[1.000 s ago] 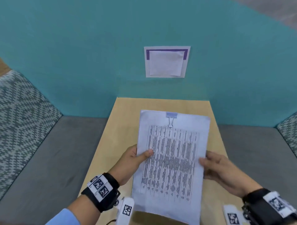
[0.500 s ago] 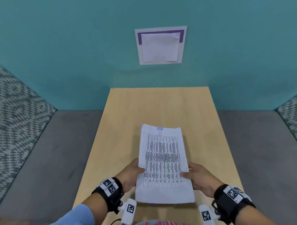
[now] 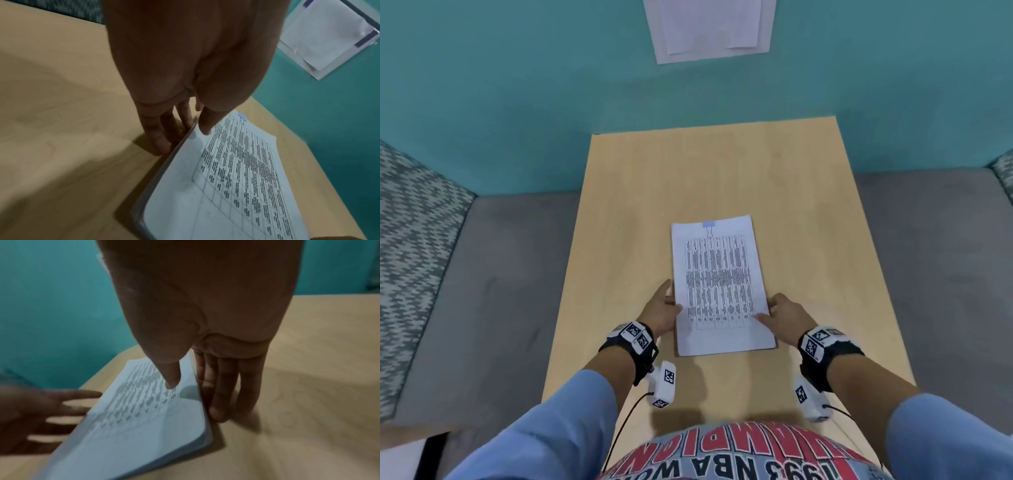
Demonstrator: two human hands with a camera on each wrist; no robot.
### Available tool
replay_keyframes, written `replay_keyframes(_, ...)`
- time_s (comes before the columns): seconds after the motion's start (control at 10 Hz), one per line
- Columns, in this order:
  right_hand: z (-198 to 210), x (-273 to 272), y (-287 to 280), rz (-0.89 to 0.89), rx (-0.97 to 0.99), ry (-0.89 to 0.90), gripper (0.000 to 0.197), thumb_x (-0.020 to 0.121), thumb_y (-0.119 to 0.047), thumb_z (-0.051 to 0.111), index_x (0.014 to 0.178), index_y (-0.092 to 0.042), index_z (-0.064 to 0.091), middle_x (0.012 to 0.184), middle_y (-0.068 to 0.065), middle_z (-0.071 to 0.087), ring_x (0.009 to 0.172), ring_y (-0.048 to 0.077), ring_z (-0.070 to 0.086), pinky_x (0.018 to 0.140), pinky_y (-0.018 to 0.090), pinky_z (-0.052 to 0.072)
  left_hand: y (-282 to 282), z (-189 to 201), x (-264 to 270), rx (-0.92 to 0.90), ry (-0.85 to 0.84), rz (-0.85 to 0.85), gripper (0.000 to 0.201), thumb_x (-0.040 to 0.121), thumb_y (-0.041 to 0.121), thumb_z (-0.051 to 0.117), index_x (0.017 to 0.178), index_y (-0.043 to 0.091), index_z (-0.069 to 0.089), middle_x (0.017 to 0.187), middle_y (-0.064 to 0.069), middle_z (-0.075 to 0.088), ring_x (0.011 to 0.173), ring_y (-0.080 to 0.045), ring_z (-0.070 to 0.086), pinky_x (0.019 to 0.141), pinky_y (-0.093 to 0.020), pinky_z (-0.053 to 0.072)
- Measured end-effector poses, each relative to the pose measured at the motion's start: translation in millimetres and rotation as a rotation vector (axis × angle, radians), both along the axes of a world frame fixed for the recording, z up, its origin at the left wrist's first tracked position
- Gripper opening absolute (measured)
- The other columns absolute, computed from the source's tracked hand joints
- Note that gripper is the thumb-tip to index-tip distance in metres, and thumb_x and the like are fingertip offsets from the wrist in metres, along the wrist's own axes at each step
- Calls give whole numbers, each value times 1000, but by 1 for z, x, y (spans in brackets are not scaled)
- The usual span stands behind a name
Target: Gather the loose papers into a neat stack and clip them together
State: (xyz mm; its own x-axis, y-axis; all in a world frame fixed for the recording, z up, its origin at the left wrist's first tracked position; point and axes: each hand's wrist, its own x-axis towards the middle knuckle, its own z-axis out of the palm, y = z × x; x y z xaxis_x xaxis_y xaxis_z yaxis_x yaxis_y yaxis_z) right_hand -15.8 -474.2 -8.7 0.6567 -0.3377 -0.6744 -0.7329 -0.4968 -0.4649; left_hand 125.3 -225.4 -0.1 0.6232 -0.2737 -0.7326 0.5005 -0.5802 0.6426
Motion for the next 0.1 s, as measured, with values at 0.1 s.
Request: replay_keyframes(0.1, -4, -16, -9, 114, -102, 61, 39, 96, -46, 63, 121, -16, 60, 117, 7, 70, 104, 25, 67, 86, 33, 54, 22, -15, -2, 104, -92, -57, 66, 110, 9, 47, 169, 23, 21, 164, -13, 41, 148, -36, 47, 114, -49, 49)
